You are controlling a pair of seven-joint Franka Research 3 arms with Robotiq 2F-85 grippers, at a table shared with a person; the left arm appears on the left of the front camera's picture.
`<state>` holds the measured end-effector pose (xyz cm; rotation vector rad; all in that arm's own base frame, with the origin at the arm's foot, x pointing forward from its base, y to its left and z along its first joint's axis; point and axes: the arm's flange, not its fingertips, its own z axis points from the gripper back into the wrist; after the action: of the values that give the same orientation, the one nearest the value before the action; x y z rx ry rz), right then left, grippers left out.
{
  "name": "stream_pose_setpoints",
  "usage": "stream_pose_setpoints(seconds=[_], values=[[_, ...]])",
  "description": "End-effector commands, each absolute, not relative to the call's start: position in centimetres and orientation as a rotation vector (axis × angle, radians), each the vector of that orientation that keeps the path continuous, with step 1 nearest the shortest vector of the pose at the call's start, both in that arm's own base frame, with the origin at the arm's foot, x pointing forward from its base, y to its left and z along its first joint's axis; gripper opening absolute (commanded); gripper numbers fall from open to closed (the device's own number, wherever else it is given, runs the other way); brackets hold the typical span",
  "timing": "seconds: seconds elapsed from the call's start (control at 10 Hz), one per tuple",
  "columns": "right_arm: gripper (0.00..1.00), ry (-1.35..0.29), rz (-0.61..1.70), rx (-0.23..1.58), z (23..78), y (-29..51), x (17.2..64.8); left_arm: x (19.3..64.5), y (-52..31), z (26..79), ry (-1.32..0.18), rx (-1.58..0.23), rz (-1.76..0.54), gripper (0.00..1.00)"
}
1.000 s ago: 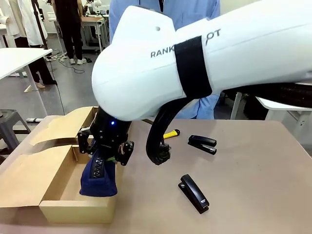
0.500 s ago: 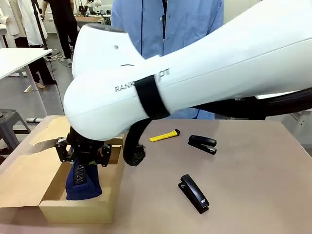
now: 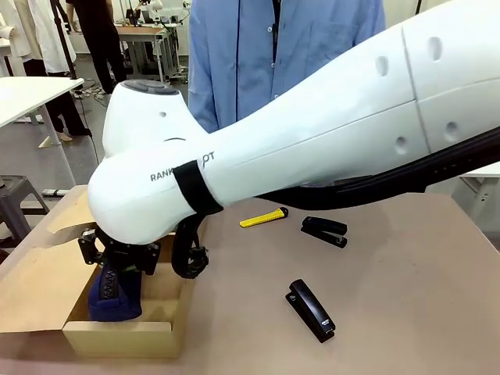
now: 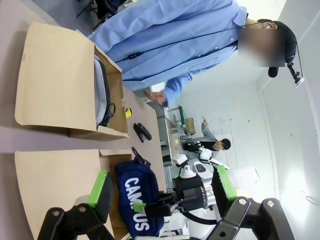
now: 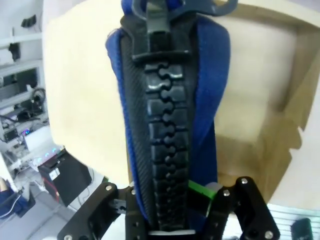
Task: Place items inside the box.
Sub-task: Pick up a Pencil pouch or Stapler and place it inside the Mailer Box closest to the robot.
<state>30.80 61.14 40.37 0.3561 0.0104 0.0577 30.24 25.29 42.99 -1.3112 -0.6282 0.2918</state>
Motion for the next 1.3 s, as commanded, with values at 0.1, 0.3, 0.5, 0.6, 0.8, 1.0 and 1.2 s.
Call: stream_pose_setpoints(seconds=[0.1,0.3,0.5,0.6,0.8,1.0,1.2], values=[[0.00,-0.006,-0.008,0.364,38.5,62.4,31.4,30.2,25.2,43.0,-0.649,-1.318,0.272,1.00],[0.00,0.048,-0.007,0.352,35.9,62.6,32.4,30.2,25.2,43.0,-0.649,-1.318,0.272,1.00],[0.00,0.070,-0.035,0.354,34.0,62.6,33.3,30.2,25.2,43.0,-0.649,-1.318,0.272,1.00],[0.00,0.076,-0.042,0.358,33.6,62.7,33.4,30.2,25.2,43.0,-0.649,-1.318,0.272,1.00],[0.00,0.086,-0.050,0.352,33.1,62.8,33.4,30.2,25.2,43.0,-0.649,-1.318,0.272,1.00],[0.31,0.105,-0.043,0.350,33.2,62.8,33.4,30.2,25.2,43.0,-0.649,-1.318,0.272,1.00],[0.87,0.106,-0.021,0.342,33.4,63.0,33.2,30.2,25.2,43.0,-0.649,-1.318,0.272,1.00]])
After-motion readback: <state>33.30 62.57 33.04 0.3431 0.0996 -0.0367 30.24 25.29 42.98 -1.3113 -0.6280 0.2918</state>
